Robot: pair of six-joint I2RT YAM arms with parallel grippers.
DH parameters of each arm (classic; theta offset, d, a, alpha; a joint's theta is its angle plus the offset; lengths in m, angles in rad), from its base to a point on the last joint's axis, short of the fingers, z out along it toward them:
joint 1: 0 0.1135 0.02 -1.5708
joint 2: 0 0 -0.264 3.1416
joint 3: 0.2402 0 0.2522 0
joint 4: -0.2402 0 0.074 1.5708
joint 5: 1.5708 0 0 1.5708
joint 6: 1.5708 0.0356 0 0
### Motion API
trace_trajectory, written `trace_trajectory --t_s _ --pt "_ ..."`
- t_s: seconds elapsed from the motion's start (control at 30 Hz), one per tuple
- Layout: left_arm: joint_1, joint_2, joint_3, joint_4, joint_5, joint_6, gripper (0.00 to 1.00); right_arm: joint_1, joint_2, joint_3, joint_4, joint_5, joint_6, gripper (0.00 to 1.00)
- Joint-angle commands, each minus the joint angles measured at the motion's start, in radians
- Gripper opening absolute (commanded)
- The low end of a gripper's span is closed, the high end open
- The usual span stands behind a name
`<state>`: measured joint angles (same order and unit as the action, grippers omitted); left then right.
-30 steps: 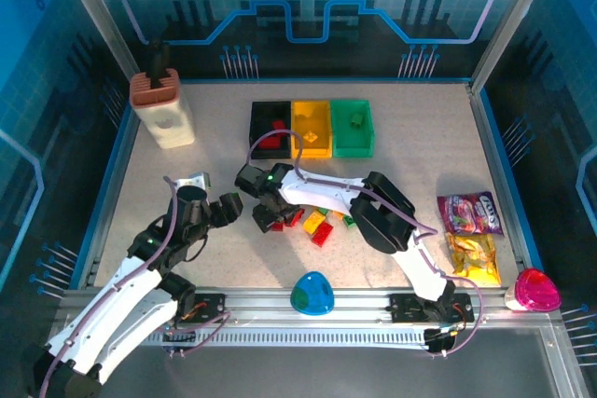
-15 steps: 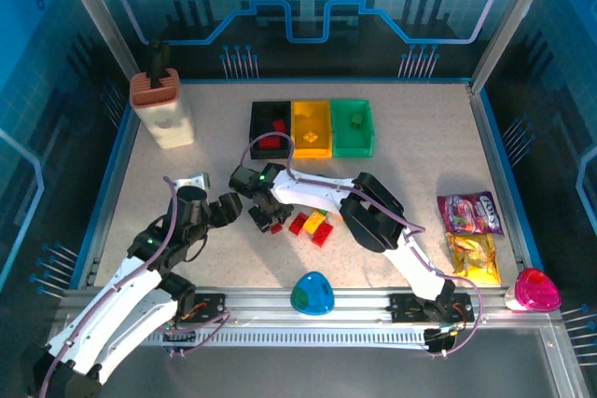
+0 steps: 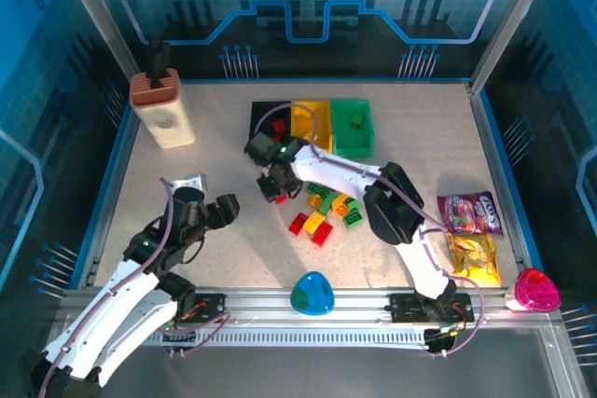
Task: Sort the legos into containers by color
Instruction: Place the lego in the container.
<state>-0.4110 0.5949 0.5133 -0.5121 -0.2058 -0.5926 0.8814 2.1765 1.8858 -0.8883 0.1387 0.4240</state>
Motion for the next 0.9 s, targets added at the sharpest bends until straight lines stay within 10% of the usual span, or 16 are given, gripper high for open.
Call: trace_trajectory --t_s 0.0,0.63,0.8,0.87 --pt "-0.008 -0.012 0.036 -0.030 -0.007 0.016 0.75 -0.062 -0.022 0.102 0.019 -0.022 -0.051 0.34" --pt "-0.033 0.001 0.042 -0.040 0.029 -0.037 0.75 -0.202 0.407 0.757 0.064 0.008 -0.129 0.37" --pt "-0.061 0.034 0.061 -0.042 0.021 -0.026 0.75 -0.189 0.396 0.814 0.038 0.015 -0.163 0.90" --pt "-0.070 0.059 0.069 -0.033 0.019 -0.013 0.75 -0.183 0.324 0.737 0.061 0.019 -0.161 0.93"
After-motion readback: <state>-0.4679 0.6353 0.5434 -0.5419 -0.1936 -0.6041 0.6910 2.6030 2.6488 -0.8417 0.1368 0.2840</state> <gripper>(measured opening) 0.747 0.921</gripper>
